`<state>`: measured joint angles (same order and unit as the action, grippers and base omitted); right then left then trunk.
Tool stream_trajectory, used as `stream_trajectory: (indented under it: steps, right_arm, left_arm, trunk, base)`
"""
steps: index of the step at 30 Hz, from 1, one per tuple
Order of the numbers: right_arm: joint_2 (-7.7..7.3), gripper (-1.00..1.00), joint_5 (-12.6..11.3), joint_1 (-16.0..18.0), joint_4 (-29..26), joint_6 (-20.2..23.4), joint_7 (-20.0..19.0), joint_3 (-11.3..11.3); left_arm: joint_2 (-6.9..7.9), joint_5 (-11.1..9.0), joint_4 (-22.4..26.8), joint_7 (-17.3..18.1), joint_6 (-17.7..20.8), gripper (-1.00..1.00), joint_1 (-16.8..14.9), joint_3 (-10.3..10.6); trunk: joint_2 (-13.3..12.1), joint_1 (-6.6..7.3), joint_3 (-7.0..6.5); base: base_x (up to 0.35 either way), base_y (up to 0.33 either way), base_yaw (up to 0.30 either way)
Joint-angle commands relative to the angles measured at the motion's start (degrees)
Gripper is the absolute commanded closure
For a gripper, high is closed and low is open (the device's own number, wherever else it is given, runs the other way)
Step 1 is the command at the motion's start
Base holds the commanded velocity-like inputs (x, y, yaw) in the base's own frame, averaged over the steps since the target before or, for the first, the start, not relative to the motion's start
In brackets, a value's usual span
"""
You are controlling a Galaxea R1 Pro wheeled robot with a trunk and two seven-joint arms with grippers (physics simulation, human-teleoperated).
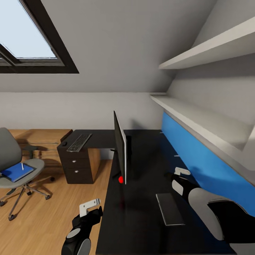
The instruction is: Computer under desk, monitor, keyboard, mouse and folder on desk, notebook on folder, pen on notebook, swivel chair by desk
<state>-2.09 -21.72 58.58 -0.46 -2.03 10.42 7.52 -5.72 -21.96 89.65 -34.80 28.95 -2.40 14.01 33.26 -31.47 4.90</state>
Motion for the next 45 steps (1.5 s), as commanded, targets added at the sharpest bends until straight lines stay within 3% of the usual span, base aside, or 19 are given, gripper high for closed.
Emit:
stream_trajectory:
  steps: [1, 8, 45]
  right_arm:
    - [0.08, -1.00, -0.5, 0.1, 0.0, -0.2, 0.1, 0.5]
    - [0.29, -1.00, -0.4, 0.0, 0.0, -0.2, 0.1, 0.5]
    - [0.22, -1.00, -0.3, 0.0, 0.0, 0.1, 0.4, 0.4]
  left_arm:
    - [0.01, -0.5, 0.1, -0.5, 0.1, -1.00, -0.1, 0.1]
    - [-0.02, -0.6, 1.2, -0.5, 0.1, -1.00, -0.1, 0.0]
    - [-0.08, -0.6, 2.6, -0.7, 0.2, -1.00, -0.1, 0.2]
  trunk:
    - [0.1, -0.03, 0.11]
    - [0.1, -0.03, 0.11]
    - [14.9, -8.16, 6.75]
  base:
    - [0.039, 0.016, 0.000]
    - [0.017, 0.007, 0.000]
    - [0.000, 0.000, 0.000]
